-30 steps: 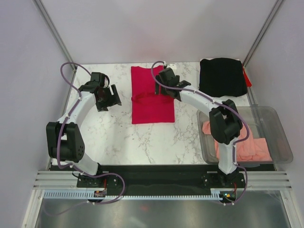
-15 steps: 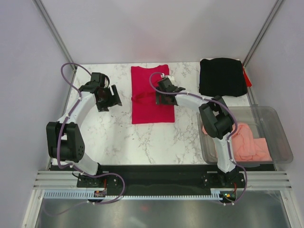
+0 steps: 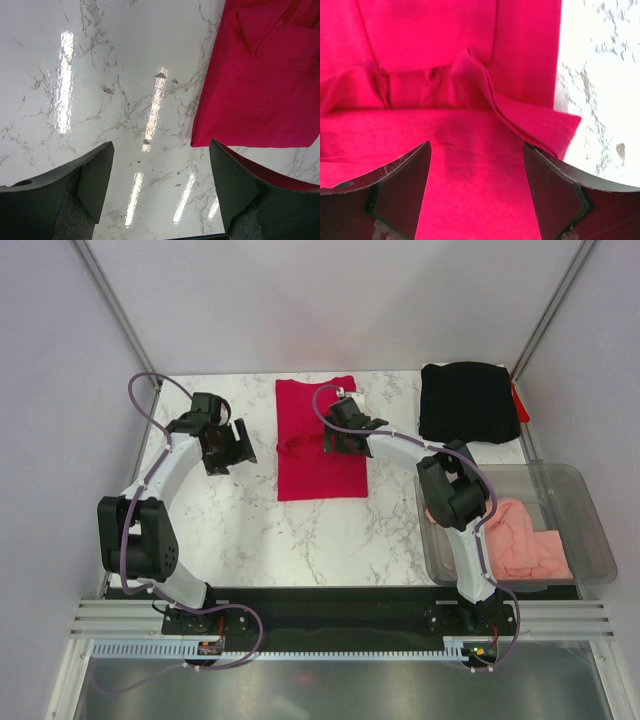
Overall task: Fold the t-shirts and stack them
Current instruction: Fold the tshirt
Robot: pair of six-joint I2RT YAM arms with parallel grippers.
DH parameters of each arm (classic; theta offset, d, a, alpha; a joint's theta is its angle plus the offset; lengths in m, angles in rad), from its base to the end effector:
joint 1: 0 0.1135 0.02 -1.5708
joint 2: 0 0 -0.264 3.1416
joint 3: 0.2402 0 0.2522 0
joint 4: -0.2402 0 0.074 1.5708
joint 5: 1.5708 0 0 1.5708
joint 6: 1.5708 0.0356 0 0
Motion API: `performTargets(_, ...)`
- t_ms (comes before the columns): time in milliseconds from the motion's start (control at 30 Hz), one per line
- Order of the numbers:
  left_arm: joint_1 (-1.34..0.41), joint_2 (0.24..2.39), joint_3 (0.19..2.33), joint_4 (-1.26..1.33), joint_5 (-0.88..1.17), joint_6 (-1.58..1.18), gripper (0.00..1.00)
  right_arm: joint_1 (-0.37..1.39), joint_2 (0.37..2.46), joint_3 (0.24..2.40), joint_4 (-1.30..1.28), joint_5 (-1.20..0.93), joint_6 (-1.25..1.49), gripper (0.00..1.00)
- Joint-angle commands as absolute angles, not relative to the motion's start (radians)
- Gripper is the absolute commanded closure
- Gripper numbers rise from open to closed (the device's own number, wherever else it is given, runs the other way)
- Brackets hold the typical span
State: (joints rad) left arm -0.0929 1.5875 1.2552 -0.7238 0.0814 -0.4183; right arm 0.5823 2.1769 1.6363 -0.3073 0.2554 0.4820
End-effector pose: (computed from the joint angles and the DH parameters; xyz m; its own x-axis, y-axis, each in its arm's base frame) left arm 0.3277 -0.0334 0.2590 -0.8457 -0.3278 -0.4211 -0.2311 0.9362 -0.2646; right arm 0.4084 0.2581 0.1745 -0.7369 0.0518 -0.6740 -0.0575 0.9887 0.1388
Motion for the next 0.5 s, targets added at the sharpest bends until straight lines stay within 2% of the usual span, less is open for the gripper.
performTargets(0,-0.087,1.558,1.255,-0.701,0.095,-0.373,0.16,0.578,2.198,1.706,-0.296,0.258,0.471,0.18)
performTargets(167,-0.087,1.557,1.255,-0.701,0.089,-0.373,0.16,0.569,2.134,1.683,-0.311,0.334,0.420,0.18)
performTargets(300,-0.100,1.554,1.252,-0.689,0.064,-0.376,0.23,0.552,2.024,1.622,-0.319,0.389,0.381,0.18)
performTargets(467,-0.155,1.609,1.301,-0.664,0.058,-0.388,0.25,0.541,1.944,1.534,-0.311,0.455,0.342,0.19)
